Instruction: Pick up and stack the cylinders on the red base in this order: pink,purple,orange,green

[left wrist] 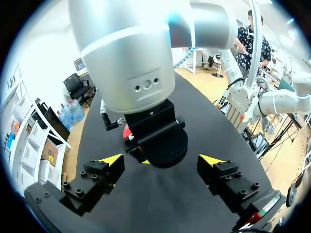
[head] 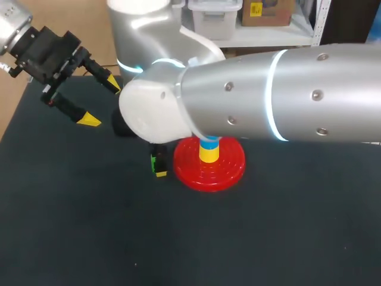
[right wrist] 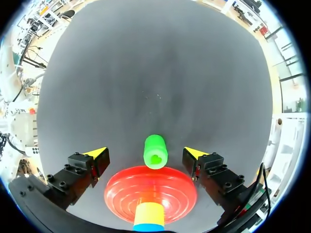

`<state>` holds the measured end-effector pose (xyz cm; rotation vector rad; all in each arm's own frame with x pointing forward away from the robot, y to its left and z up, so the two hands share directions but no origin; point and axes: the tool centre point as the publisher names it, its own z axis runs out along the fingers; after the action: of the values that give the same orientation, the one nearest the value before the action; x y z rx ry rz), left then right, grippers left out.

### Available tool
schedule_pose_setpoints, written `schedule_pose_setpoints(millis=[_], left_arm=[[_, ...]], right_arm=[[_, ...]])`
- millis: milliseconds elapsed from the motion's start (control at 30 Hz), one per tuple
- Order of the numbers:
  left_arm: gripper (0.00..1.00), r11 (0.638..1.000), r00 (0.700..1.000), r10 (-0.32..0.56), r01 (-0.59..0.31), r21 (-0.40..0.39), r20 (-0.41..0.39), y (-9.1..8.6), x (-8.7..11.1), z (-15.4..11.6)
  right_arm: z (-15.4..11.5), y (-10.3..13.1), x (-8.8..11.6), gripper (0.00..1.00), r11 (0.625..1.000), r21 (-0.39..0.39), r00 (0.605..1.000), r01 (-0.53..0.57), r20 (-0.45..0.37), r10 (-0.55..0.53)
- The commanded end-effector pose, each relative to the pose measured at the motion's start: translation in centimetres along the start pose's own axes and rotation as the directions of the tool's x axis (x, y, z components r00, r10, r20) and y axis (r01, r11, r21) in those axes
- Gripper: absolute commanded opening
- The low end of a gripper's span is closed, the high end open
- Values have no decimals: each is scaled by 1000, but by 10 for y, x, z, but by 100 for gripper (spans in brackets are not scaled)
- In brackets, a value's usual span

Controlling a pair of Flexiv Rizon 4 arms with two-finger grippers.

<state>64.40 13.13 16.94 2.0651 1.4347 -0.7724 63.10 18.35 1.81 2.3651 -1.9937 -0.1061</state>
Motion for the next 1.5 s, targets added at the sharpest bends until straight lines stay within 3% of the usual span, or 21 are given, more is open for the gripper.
schedule_pose_setpoints(millis=[33,633,667,700,1500], left_arm=[[100,1000,1000,2,-2,-3,0,-1,1,1],[100,1000,1000,2,-2,-3,0,-1,1,1],[100,1000,1000,2,-2,-3,0,-1,1,1],[100,1000,1000,2,-2,-3,0,-1,1,1],[100,1000,1000,2,-2,-3,0,-1,1,1]], right_arm=[[0,-2,1,100,1000,-3,1000,-3,0,3],[6,-3,-3,100,1000,8,1000,-2,-17,3],[6,-4,-3,83,1000,7,1000,-3,-17,3],[7,-4,-3,0,1000,7,1000,-4,-17,4],[1,-3,0,0,1000,18,1000,8,-8,-8]])
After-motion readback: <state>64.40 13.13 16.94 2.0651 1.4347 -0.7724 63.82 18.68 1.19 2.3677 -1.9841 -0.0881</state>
